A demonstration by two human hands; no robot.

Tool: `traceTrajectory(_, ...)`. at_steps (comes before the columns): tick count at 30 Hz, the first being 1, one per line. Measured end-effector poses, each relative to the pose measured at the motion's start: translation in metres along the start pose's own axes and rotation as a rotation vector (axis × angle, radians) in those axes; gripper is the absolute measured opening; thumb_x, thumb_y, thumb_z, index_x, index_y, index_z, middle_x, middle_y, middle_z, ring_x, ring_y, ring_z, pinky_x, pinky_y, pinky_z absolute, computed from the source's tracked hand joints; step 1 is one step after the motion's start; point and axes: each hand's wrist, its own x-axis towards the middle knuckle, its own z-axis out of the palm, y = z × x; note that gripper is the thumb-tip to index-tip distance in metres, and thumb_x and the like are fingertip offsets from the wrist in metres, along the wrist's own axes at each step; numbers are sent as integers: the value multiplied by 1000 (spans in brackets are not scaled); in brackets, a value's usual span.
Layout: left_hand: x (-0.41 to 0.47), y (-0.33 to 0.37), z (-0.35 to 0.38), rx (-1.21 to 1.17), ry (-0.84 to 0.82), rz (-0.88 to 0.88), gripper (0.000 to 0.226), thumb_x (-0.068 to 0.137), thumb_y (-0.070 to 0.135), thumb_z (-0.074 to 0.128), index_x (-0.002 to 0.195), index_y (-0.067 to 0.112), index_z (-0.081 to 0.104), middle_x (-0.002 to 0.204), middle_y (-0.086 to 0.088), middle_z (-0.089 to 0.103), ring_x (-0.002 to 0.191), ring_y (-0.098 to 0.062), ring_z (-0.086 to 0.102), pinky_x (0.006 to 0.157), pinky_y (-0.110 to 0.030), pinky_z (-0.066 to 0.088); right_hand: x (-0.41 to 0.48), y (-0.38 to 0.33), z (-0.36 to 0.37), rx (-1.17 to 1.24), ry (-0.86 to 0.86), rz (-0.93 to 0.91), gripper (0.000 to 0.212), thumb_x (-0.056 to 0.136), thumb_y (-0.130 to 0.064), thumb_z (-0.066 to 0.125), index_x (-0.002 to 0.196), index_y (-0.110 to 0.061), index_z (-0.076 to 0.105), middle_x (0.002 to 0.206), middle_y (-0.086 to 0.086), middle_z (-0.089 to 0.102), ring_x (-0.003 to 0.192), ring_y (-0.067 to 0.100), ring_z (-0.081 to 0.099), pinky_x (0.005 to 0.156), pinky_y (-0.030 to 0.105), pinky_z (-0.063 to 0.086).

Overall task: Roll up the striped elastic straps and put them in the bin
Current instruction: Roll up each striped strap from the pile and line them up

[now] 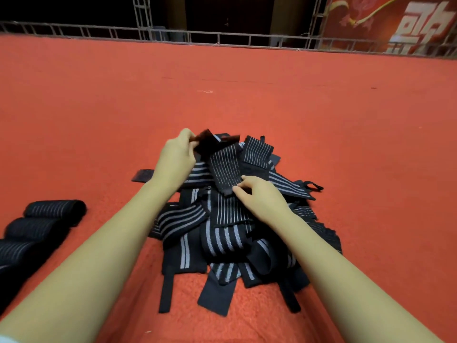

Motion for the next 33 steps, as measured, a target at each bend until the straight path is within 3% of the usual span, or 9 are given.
traceTrajectory(4,-24,5,-1,150,-84,114,14,94,3,48,104,10,55,95,-15,67,86,-38,60,67,-40,43,-3,-6,-5,96,70,18,31,97,-39,49,101,-16,69,118,-2,66,107,17,59,80,30,42)
traceTrajectory(7,-58,6,5,277,-183,273,22,86,0,54,102,15,60,101,-4,65,91,-32,61,65,-33,36,-5,-6,-8,343,219,19,23,96,-33,53,109,-18,65,108,-2,64,104,14,58,87,30,44)
traceTrajectory(10,-85,0,19,279,-298,431,23,75,-7,60,90,10,56,89,-6,55,77,-31,60,55,-33,38,-1,-3,-7,341,263,-36,27,94,-31,56,119,-24,59,112,-2,54,107,11,51,93,28,41)
traceTrajectory(15,-81,-10,23,87,-351,362,16,99,14,43,104,10,58,102,-2,54,94,-23,56,82,-38,46,18,-4,4,277,137,2,41,89,-33,63,129,-32,55,122,0,53,120,18,49,105,43,37)
traceTrajectory(19,-51,-7,19,-66,-225,183,17,100,24,44,105,15,58,101,1,61,96,-17,57,84,-33,43,30,1,10,289,119,52,42,86,-33,66,127,-30,57,125,1,54,124,22,47,107,49,34)
traceTrajectory(22,-24,-1,36,27,-187,159,40,96,37,54,130,16,51,125,0,54,118,-17,47,98,-33,39,34,5,15,295,127,71,41,86,-33,65,126,-27,59,124,1,54,124,23,47,107,49,34)
traceTrajectory(24,-15,5,53,107,-240,173,46,93,44,56,132,20,53,129,2,51,123,-19,41,99,-33,38,34,7,17,304,138,76,41,86,-35,65,126,-26,60,123,2,55,123,23,47,107,49,34)
traceTrajectory(29,-7,12,70,126,-150,221,25,97,25,53,109,11,70,109,-2,60,107,-21,50,87,-30,41,30,8,19,465,151,129,49,74,-46,74,118,-34,57,120,-4,61,119,19,52,107,48,36)
traceTrajectory(33,10,7,39,-172,33,-34,15,97,14,52,89,9,64,68,-1,60,58,-7,60,64,-29,44,33,8,20,519,78,201,54,68,-40,80,108,-37,44,99,-14,57,108,21,58,105,49,37)
